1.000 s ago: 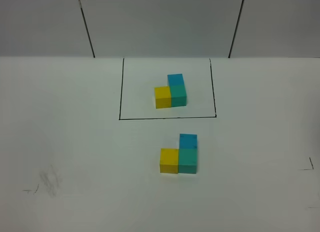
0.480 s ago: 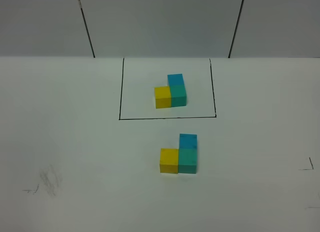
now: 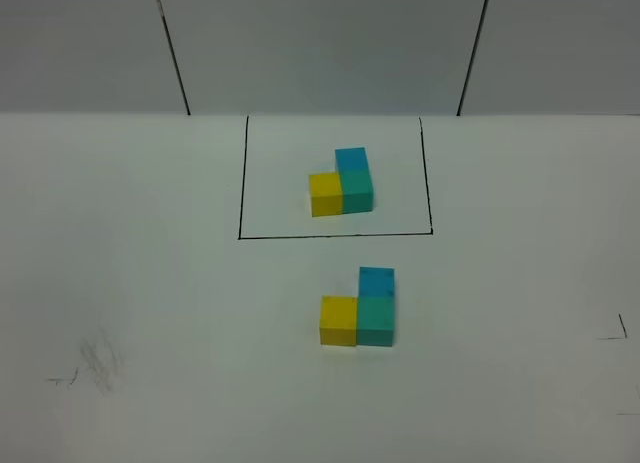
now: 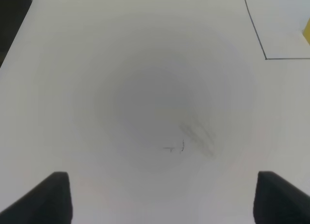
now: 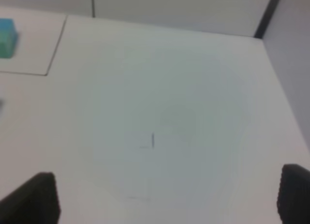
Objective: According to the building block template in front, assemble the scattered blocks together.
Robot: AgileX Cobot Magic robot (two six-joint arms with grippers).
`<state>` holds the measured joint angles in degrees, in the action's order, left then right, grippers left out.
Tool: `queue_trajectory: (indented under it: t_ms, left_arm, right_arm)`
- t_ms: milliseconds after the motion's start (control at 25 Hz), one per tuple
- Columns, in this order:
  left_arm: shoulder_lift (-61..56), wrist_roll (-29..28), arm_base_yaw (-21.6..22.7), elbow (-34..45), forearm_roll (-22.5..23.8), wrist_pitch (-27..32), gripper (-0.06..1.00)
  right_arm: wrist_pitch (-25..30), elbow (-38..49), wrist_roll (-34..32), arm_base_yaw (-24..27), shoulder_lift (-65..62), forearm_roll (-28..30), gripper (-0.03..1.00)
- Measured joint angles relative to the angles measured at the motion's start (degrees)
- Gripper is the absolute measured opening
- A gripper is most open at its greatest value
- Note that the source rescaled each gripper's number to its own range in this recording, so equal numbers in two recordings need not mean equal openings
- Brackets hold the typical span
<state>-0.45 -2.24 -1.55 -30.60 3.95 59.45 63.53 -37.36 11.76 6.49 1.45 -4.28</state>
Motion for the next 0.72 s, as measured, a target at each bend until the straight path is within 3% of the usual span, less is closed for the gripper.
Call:
queue_trajectory:
  t_ms: [200, 520, 720]
  left_arm:
    - [0.0, 0.0, 0.0, 0.0, 0.0, 0.0, 0.71]
    - [0.0, 0.0, 0.0, 0.0, 0.0, 0.0, 0.71]
    - [0.0, 0.0, 0.0, 0.0, 0.0, 0.0, 0.71]
  right_arm:
    - [0.0, 4.1, 0.4, -4.2, -1.7, -1.0, 0.99]
    - [-1.4, 8.8, 0.8, -6.2, -1.9, -3.2, 0.98]
    - [-1.7, 8.8, 0.8, -6.2, -1.9, -3.3, 0.88]
